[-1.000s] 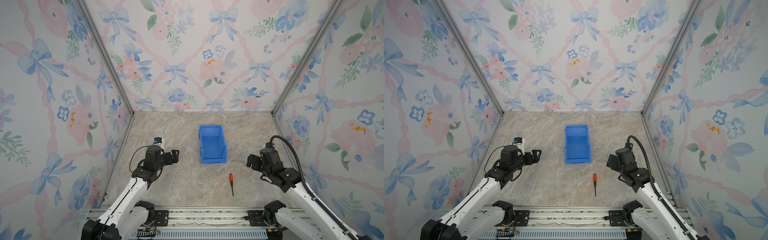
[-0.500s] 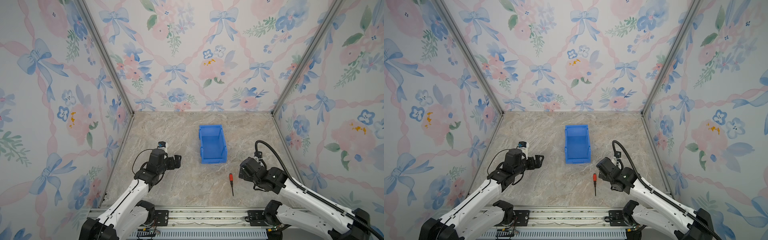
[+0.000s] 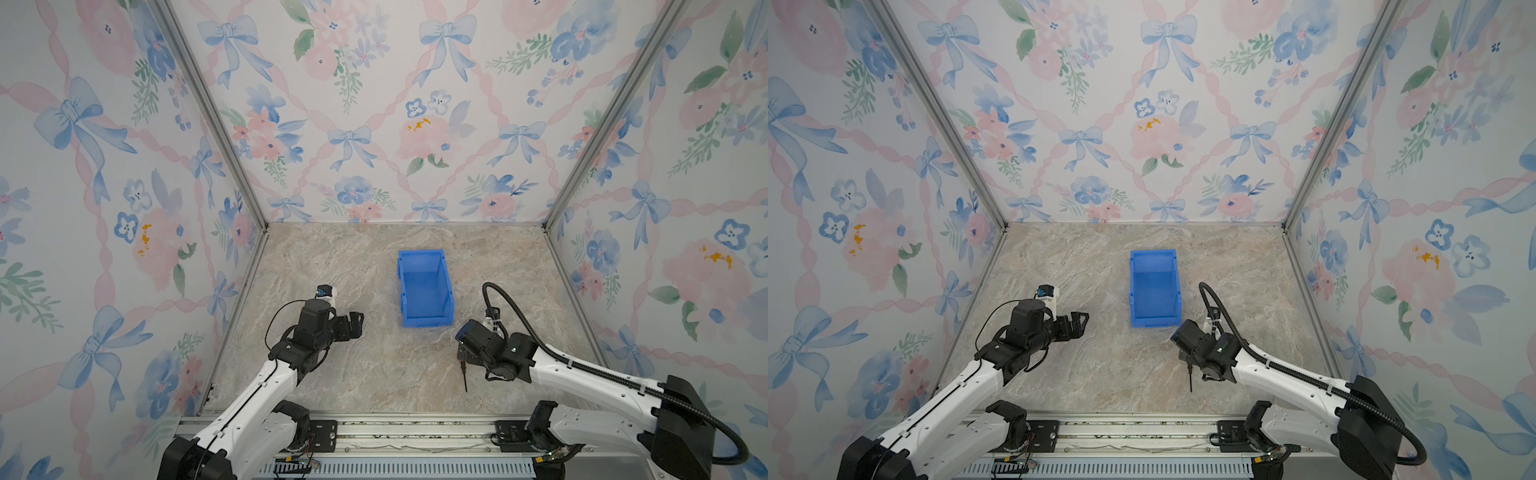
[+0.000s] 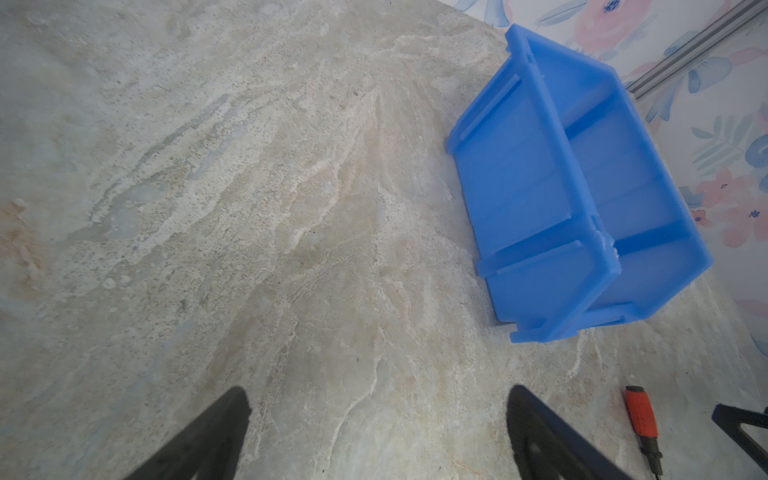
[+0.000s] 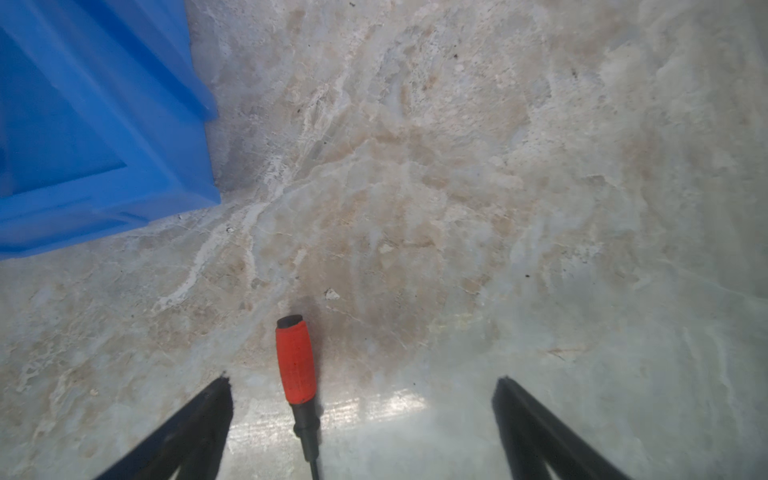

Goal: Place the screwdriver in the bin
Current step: 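Lower the right gripper over the screwdriver handle and close on it, then lift the screwdriver with the right gripper and carry it over the blue bin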

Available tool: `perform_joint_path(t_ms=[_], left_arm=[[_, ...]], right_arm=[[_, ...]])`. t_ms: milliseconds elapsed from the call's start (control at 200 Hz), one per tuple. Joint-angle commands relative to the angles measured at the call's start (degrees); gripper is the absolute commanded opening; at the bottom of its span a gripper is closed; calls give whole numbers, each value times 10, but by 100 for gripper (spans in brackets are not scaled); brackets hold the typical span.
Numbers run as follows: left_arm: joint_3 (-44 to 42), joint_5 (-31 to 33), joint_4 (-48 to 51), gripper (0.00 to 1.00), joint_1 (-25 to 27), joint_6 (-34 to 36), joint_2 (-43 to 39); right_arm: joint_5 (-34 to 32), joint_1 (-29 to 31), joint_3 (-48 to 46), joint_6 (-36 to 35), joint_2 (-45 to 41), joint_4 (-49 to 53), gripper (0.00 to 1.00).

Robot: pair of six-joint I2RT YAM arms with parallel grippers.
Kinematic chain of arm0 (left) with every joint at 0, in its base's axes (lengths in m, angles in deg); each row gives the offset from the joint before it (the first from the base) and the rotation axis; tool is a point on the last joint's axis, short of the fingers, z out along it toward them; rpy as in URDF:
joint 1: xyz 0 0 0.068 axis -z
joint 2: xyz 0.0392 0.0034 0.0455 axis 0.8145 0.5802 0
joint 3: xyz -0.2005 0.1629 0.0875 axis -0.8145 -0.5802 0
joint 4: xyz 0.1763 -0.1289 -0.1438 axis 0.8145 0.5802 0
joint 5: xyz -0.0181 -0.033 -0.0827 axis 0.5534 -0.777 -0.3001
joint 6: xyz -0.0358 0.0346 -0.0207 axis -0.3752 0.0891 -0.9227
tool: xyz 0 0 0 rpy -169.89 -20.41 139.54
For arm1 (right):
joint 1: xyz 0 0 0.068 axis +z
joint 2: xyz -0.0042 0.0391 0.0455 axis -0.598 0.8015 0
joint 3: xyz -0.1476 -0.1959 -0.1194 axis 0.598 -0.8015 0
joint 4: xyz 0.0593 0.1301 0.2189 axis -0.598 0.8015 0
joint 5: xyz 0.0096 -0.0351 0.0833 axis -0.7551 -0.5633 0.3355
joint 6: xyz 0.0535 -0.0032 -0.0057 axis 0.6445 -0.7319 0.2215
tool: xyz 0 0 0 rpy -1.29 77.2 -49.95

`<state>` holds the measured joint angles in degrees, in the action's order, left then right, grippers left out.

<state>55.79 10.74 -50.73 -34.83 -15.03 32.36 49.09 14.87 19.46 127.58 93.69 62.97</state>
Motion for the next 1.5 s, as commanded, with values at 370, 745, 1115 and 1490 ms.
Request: perform_joint_path(t_ms=[370, 745, 1115, 1490], left_arm=[[-4, -17, -6, 98, 2, 0, 5], [-6, -15, -6, 97, 2, 0, 4], [-2, -14, -6, 97, 2, 0, 16], [-13, -5, -6, 97, 2, -5, -3]], right_arm=[[66, -15, 2, -33, 120, -106, 75], [97, -35, -33, -27, 139, -140, 57], [112, -36, -44, -32, 159, -154, 35], [107, -36, -19, -62, 166, -118, 13]])
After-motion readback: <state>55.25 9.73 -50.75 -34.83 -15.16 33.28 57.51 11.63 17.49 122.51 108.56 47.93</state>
